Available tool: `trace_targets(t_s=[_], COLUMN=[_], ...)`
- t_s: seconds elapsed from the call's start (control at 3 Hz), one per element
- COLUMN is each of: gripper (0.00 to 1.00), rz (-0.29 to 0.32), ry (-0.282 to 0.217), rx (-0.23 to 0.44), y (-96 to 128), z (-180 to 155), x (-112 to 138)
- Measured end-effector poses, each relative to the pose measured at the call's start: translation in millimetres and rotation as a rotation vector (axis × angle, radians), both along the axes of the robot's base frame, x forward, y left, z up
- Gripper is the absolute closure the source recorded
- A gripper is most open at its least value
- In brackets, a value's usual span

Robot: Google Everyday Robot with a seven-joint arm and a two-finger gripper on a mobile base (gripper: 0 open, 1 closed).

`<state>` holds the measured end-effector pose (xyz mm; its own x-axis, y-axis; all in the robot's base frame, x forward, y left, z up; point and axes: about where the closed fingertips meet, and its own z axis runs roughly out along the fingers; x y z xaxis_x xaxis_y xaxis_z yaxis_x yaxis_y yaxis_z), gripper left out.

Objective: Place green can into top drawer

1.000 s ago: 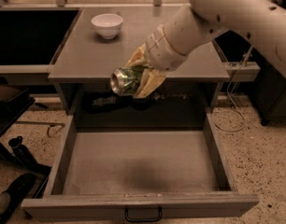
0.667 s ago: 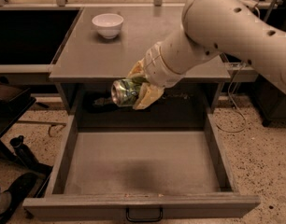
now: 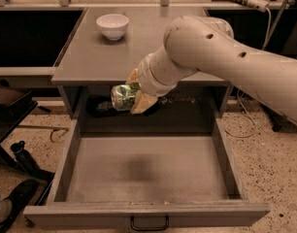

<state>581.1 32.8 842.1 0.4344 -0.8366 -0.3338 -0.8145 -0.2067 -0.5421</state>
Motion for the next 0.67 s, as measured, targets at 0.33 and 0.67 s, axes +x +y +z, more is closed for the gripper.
trace_targets(t_s=[0.33,0.67], gripper=[1.00,1.00], rz=[0.001,-0.009], ry=[0.002,0.017], rx=[0.000,0.000], y=[0.0,3.9], z=[-0.1,-9.0], x=[-0.8,-5.5])
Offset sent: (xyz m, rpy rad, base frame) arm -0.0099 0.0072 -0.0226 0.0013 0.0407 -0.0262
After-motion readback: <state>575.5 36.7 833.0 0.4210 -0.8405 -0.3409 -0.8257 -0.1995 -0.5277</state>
